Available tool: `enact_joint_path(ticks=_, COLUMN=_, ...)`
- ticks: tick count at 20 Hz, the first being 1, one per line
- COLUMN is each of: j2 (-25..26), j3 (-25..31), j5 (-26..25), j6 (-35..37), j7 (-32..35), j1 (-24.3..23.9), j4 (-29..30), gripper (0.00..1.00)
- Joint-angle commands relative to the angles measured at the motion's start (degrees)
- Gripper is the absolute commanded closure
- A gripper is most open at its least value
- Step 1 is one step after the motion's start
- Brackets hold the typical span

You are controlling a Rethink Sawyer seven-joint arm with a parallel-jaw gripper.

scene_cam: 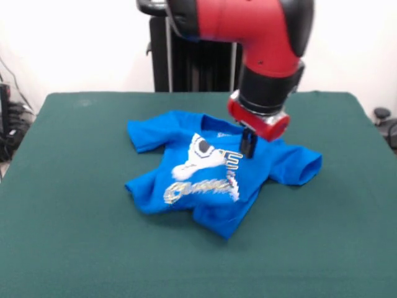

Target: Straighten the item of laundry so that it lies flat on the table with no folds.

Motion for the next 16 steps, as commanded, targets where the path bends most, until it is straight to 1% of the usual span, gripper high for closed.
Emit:
enact_joint_path(ticks=1, j2=2.5, j3=-3.34, j5=-0.39, j6=5.3, j7=5.31, j1=3.98, j4=1.91, gripper=1.0)
enact_joint_path(ticks=5, j2=2.9, j3=-5.53, j5=-1.4, j6=6.85, j7=2.41, j1=2.93, j4=-1.13, gripper=1.0)
enact_joint_path(ticks=8, j2=0.85, j3=-5.31, j5=-0.66, j6=9.03, j7=0.66, j1=2.48, j4=-0.82, gripper=1.0)
enact_joint_path(ticks=10, j2=0.37, j3=-5.46, j5=-0.51, j6=9.97, j7=0.4, j1=2.64, j4=-0.64, gripper=1.0)
enact_joint_path(ticks=11, j2=1.01, j3=-5.86, j5=-0.7, j6=9.65, j7=0.83, j1=2.96, j4=-0.78, gripper=1.0)
enact_joint_path(ticks=14, j2=5.21, j3=-7.84, j5=-1.43, j6=6.81, j7=3.84, j1=4.85, j4=-2.33, gripper=1.0)
enact_joint_path(ticks=16, j2=7.95, j3=-8.41, j5=-1.59, j6=4.91, j7=4.47, j1=5.1, j4=-3.54, gripper=1.0)
